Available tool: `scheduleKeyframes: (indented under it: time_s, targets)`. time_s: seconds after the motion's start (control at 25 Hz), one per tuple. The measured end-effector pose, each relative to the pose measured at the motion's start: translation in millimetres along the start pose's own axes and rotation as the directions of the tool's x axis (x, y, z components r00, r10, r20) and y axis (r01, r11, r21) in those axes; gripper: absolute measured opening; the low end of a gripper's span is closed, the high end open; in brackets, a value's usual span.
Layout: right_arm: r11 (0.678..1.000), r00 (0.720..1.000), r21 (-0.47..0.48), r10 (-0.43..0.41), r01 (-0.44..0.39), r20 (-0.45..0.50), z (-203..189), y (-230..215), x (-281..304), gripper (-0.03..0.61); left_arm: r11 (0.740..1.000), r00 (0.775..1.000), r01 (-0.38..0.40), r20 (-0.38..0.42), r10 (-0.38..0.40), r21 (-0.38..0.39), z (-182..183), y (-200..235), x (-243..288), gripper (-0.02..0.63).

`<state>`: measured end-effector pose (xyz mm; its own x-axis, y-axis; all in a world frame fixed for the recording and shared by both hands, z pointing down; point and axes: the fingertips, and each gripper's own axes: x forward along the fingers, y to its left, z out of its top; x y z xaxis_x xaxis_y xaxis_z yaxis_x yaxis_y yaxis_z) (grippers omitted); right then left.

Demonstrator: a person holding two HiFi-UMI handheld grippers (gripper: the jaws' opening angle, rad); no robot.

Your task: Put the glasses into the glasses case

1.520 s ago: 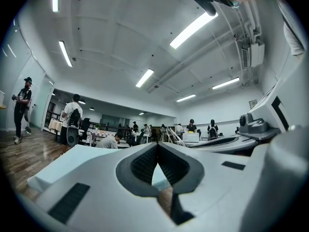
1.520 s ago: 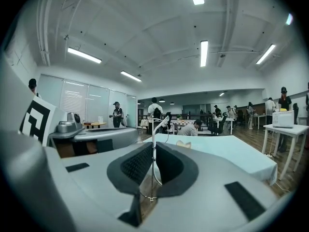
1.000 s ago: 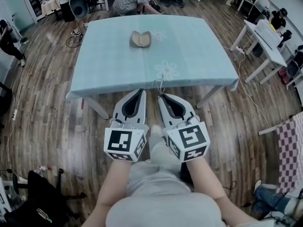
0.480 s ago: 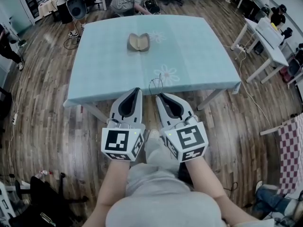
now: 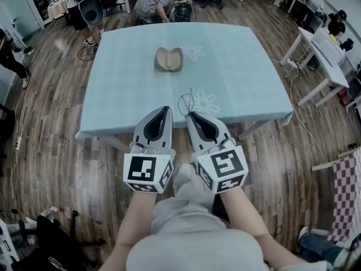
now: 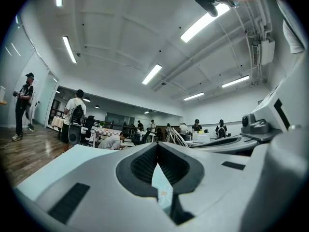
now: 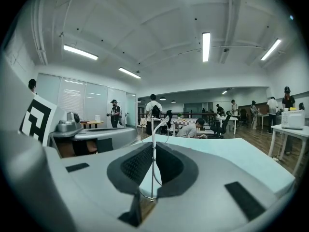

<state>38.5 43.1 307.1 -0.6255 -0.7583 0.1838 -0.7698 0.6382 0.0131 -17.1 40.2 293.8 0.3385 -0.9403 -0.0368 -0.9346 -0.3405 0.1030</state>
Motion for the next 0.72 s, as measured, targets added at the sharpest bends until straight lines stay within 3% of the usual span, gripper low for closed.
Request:
scheduleKeyframes:
  time_s: [0.72]
  targets:
    - [0.999,1.0,0.035,0.018,-0.017,-0.024,12,-69,97,0.028,1.0,0.999,-0.025,-0.021,0.025,-0.002,1,51,110,0.009]
